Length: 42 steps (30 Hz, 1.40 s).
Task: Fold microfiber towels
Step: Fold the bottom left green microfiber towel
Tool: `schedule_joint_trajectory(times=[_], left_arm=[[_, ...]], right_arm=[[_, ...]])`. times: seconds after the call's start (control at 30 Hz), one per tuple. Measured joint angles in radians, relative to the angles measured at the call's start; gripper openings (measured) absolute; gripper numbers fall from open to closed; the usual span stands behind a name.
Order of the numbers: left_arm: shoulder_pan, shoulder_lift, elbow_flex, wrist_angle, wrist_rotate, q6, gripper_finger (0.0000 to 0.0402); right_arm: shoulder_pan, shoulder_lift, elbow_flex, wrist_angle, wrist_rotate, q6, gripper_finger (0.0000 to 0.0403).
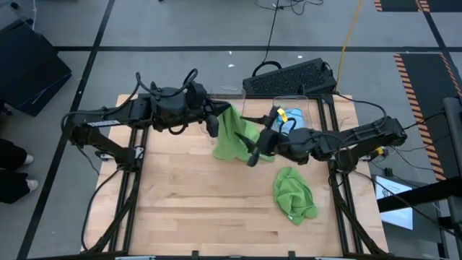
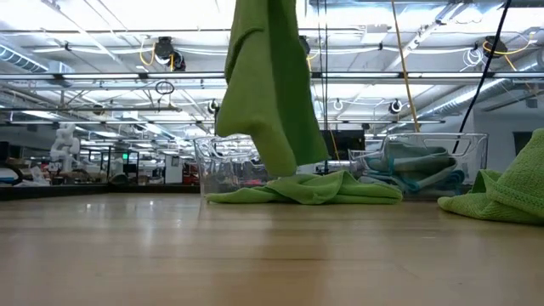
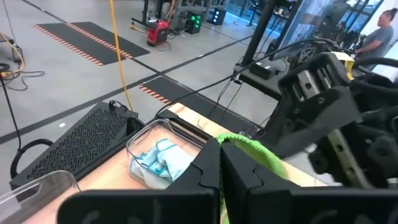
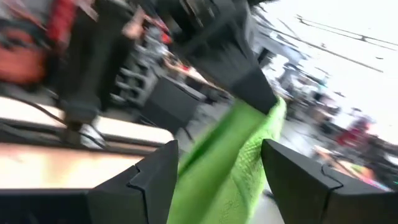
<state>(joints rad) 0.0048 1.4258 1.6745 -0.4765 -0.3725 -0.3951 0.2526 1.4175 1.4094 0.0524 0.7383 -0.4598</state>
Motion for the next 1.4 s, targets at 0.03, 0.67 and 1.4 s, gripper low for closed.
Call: schedule_joint_trajectory(times=[0.03, 0.67, 1.4], left_arm=[[0.001, 0.000, 0.000, 0.000, 0.000, -0.001, 0.0002], [0.002, 0.000, 0.000, 0.001, 0.006, 0.008, 0.0002], [0.000, 0.000, -0.001, -0.034, 0.063, 0.047, 0.0004]], right_arm=[[0.000, 0.006, 0.000, 0.000, 0.029, -0.014, 0.0221], [-0.011, 0.008, 0.000, -0.021, 0.077, -0.182, 0.0120], [-0.011, 0.002, 0.000, -0.005, 0.076, 0.011, 0.0002]])
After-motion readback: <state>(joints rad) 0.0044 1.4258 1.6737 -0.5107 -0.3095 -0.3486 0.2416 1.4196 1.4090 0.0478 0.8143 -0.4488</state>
